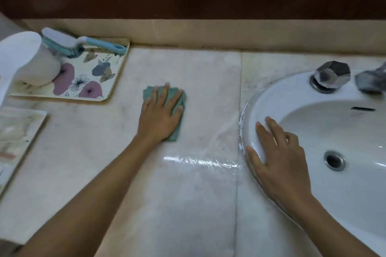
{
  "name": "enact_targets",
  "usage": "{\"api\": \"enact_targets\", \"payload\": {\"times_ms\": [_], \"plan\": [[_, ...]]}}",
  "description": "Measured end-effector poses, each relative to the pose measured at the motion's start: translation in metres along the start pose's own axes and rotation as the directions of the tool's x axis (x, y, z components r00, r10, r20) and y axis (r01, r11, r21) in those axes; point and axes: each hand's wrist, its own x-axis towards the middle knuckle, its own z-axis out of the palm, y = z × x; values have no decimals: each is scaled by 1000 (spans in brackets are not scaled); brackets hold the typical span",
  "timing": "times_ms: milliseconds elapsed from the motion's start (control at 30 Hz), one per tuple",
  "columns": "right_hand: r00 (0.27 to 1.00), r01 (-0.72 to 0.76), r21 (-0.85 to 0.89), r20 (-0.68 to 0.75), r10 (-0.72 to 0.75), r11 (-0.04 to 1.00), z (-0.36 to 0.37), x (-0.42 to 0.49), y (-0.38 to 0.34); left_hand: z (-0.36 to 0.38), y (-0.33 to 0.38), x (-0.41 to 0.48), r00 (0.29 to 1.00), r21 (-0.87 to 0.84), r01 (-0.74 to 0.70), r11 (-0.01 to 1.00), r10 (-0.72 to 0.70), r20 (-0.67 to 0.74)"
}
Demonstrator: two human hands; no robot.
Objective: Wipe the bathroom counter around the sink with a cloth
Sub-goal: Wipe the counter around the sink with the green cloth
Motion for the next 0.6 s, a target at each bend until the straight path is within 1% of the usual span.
{"api": "enact_targets", "payload": {"times_ms": [33,100,167,200,267,333,400,467,533,600], "plan": [[1000,10,-14,-3,-10,1000,1,1,0,-1,3,26,995,-26,97,995,-96,18],[1000,24,-28,-13,-25,999,2,1,1,-2,29,60,983,-78,179,981,-176,45],[999,25,-23,-40,-26,999,3,2,0,2,66,63,987,-99,157,983,-154,34],[997,19,-3,-69,-19,1000,4,2,1,5,84,52,995,-91,103,990,-101,25],[987,21,98,-162,-5,995,4,3,3,13,116,12,1000,-72,-28,997,29,12],[964,52,210,-267,6,976,5,2,7,19,136,-37,998,-100,-69,993,69,-2],[928,57,298,-367,59,953,1,-6,11,24,151,-86,999,-143,-33,989,31,-22],[903,54,375,-414,115,925,-9,-29,16,27,168,-133,998,-171,26,985,-35,-48],[906,56,406,-404,124,912,-23,-69,23,31,192,-176,994,-188,75,979,-88,-58],[927,97,411,-370,69,906,-36,-119,36,33,222,-218,991,-216,122,969,-132,-36]]}}
